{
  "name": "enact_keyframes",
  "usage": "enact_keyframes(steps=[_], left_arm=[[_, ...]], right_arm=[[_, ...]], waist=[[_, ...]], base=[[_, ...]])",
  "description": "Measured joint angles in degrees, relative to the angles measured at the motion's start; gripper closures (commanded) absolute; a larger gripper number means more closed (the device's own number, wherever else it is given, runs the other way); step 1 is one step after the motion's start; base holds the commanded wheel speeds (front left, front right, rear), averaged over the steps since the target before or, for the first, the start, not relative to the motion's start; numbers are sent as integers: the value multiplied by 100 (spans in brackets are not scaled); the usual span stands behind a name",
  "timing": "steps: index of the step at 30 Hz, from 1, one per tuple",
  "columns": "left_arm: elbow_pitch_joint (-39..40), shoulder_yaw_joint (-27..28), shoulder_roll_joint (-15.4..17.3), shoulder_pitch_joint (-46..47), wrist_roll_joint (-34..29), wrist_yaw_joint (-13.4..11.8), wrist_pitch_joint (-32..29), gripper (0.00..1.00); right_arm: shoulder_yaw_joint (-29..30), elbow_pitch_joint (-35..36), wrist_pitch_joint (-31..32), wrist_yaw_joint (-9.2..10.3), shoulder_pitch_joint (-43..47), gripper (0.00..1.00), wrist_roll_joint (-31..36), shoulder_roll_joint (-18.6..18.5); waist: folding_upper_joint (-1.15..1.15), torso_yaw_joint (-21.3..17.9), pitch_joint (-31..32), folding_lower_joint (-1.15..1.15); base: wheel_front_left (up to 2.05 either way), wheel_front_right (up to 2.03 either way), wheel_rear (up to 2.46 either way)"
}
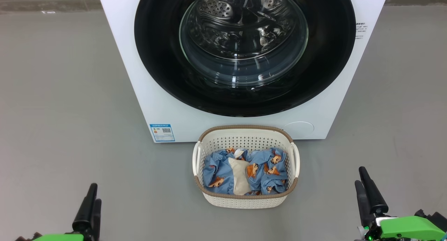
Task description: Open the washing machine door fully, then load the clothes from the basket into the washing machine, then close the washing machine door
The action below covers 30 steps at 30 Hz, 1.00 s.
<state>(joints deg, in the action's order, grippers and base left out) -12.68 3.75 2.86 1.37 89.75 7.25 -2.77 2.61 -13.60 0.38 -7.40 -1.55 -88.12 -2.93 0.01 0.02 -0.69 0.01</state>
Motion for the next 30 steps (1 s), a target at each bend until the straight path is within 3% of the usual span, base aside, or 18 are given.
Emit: enact_keyframes(steps=[15,30], left_arm=[[175,-346,344,7,-781,0,338,0],[396,-591,582,15,-2476,1,602,0]], right_arm=[[-211,191,-213,0,-88,0,954,0],[-468,389,-461,0,-114,0,2569,-1]], waist=[[0,-14,-13,0],[0,-19,7,0]], base=[[0,0,0],[0,0,0]])
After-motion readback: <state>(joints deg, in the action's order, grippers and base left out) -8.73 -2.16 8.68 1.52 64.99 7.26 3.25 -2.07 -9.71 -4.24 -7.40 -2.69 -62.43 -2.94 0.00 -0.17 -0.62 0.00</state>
